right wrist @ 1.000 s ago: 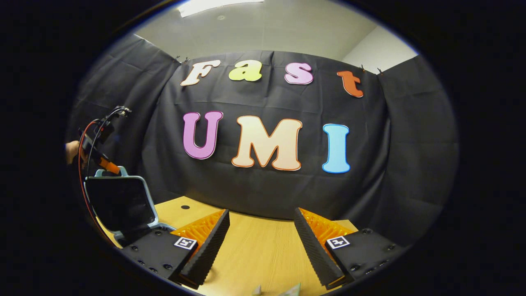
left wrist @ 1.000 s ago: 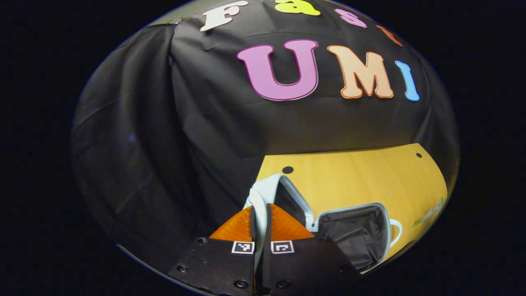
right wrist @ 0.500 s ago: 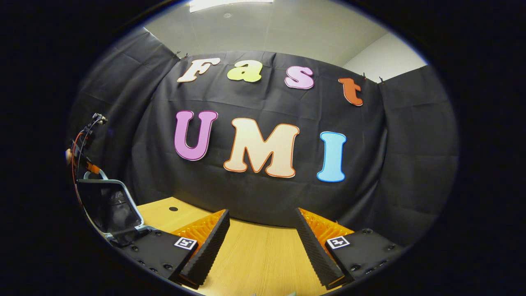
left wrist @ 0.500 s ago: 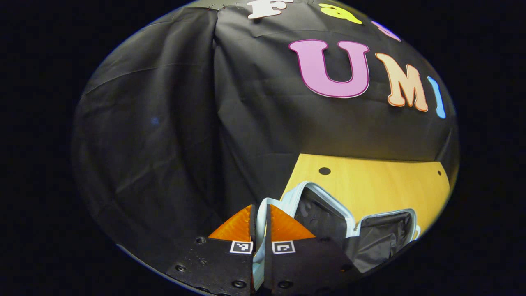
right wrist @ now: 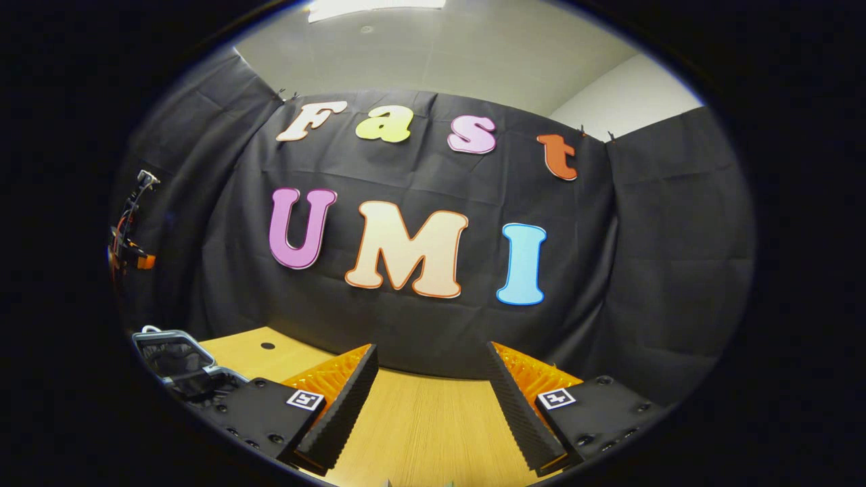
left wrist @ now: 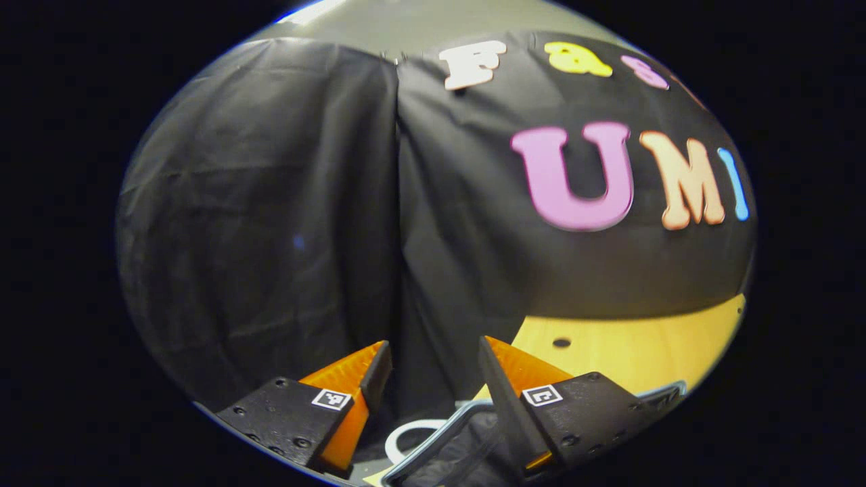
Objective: First open the suitcase, pack the skin care products into it, and then close the suitcase.
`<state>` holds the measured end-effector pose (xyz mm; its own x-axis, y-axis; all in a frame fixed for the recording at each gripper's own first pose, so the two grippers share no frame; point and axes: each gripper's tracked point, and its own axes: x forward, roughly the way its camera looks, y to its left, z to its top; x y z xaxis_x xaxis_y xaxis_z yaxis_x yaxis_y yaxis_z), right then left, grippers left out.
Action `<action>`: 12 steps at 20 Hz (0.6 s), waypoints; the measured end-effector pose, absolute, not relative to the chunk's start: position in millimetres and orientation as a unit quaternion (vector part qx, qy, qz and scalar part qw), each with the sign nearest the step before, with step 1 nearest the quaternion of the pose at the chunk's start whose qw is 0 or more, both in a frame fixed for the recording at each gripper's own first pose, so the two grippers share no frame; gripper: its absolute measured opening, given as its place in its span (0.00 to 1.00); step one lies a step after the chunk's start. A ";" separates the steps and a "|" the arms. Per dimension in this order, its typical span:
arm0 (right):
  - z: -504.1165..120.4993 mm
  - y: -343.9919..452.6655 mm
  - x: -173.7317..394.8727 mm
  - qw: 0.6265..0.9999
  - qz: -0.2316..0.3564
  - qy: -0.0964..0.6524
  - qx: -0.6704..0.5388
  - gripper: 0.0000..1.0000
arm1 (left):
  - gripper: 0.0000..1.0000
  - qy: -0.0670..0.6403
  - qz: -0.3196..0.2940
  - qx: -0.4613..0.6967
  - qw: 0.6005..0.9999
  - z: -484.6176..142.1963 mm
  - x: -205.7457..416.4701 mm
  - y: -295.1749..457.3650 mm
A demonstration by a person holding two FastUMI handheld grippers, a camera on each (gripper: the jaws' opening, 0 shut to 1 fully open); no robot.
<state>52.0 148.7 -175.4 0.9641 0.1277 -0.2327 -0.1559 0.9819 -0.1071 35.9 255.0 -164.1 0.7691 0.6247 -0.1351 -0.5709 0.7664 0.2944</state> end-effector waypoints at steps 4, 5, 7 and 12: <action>-167.7 132.2 53.6 0.990 0.074 0.104 -0.054 0.98 | 0.95 0.006 0.313 0.093 0.945 -102.8 27.3 188.9; -163.8 130.5 53.1 0.991 0.080 0.101 -0.047 0.98 | 0.95 -0.005 0.302 0.074 0.951 -93.8 24.0 173.5; -151.6 122.5 50.5 0.991 0.090 0.090 -0.036 0.98 | 0.96 -0.013 0.278 0.055 0.959 -78.0 7.1 146.1; -133.7 87.3 35.7 0.992 0.102 0.074 -0.030 0.98 | 0.94 0.011 0.213 0.064 0.975 -101.2 3.2 52.8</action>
<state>35.7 87.3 -133.7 0.9681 0.1986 -0.1525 -0.2073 0.9773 -0.0435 3.2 52.8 -101.2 0.9088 0.4172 0.0065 -0.4145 0.9009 0.1286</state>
